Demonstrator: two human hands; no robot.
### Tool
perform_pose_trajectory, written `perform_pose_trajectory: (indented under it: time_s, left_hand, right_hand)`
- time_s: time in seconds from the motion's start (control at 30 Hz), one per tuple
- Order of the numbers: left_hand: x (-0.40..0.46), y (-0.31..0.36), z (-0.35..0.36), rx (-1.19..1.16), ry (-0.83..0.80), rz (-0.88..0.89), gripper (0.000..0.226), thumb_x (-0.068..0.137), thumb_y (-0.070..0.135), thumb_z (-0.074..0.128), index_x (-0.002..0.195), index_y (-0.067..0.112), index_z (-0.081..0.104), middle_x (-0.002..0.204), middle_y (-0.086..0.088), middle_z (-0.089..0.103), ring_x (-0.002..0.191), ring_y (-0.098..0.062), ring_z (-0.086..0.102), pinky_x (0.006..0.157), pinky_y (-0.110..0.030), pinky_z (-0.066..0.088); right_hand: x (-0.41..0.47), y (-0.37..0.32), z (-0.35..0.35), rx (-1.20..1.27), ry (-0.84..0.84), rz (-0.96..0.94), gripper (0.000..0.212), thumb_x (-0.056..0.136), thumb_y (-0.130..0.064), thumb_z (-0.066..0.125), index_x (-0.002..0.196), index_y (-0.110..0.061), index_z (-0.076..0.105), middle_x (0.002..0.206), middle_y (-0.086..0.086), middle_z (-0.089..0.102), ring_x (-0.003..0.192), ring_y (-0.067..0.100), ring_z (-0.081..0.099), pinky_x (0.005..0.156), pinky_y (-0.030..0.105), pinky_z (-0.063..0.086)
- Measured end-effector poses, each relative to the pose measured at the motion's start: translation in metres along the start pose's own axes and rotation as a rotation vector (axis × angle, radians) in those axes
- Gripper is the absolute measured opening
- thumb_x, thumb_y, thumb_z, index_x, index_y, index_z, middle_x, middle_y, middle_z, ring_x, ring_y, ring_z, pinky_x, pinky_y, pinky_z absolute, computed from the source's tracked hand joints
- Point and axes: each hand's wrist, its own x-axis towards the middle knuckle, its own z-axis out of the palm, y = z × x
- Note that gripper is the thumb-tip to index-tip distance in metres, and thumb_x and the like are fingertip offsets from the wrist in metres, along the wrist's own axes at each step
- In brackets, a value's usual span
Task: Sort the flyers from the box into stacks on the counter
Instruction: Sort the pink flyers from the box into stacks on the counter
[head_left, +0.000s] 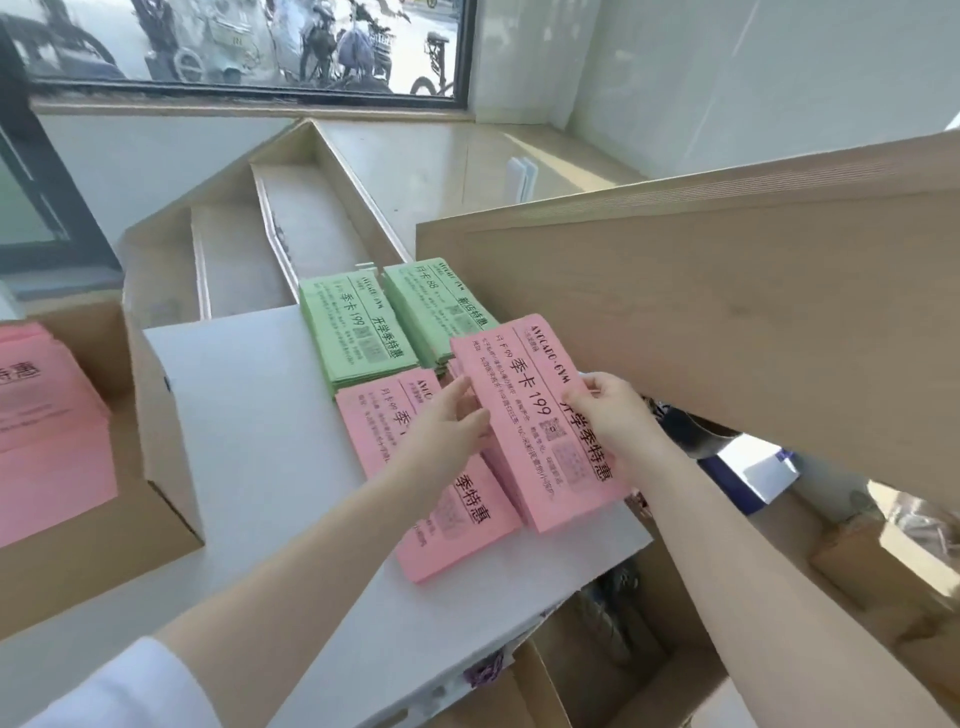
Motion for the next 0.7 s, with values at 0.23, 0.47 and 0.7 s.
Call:
perform_pose_trajectory:
  time_s: [0.23, 0.47, 0.7]
  left_hand:
    - [0.036, -0.012, 0.013, 0.062, 0.098, -0.195, 0.034, 0.089, 0.005, 0.042, 0.113, 0.025, 0.057, 0.108, 0.007, 0.066, 0.099, -0.015, 0.063, 0.088, -0.032, 0.048]
    - [0.045, -0.015, 0.028, -0.075, 0.208, -0.216, 0.033, 0.09, 0.011, 0.047, 0.122, 0.017, 0.046, 0.133, 0.002, 0.048, 0.111, -0.016, 0.051, 0.087, -0.031, 0.04]
    - [0.075, -0.008, 0.035, -0.234, 0.34, -0.287, 0.055, 0.092, 0.023, 0.043, 0.144, 0.024, 0.023, 0.143, 0.004, 0.039, 0.124, -0.02, 0.045, 0.104, -0.042, 0.037]
  right_hand:
    - [0.049, 0.009, 0.007, -0.39, -0.078, -0.05, 0.024, 0.091, -0.023, 0.051, 0.1, -0.005, 0.064, 0.1, 0.009, 0.068, 0.093, 0.027, 0.062, 0.071, 0.032, 0.045]
    - [0.054, 0.018, 0.004, -0.446, -0.188, -0.099, 0.034, 0.093, -0.027, 0.05, 0.122, -0.01, 0.054, 0.121, 0.002, 0.06, 0.098, 0.016, 0.057, 0.077, 0.028, 0.043]
    - [0.091, -0.002, 0.015, -0.165, -0.338, 0.078, 0.031, 0.093, -0.017, 0.039, 0.121, -0.015, 0.053, 0.117, 0.009, 0.064, 0.103, 0.027, 0.064, 0.091, 0.046, 0.05]
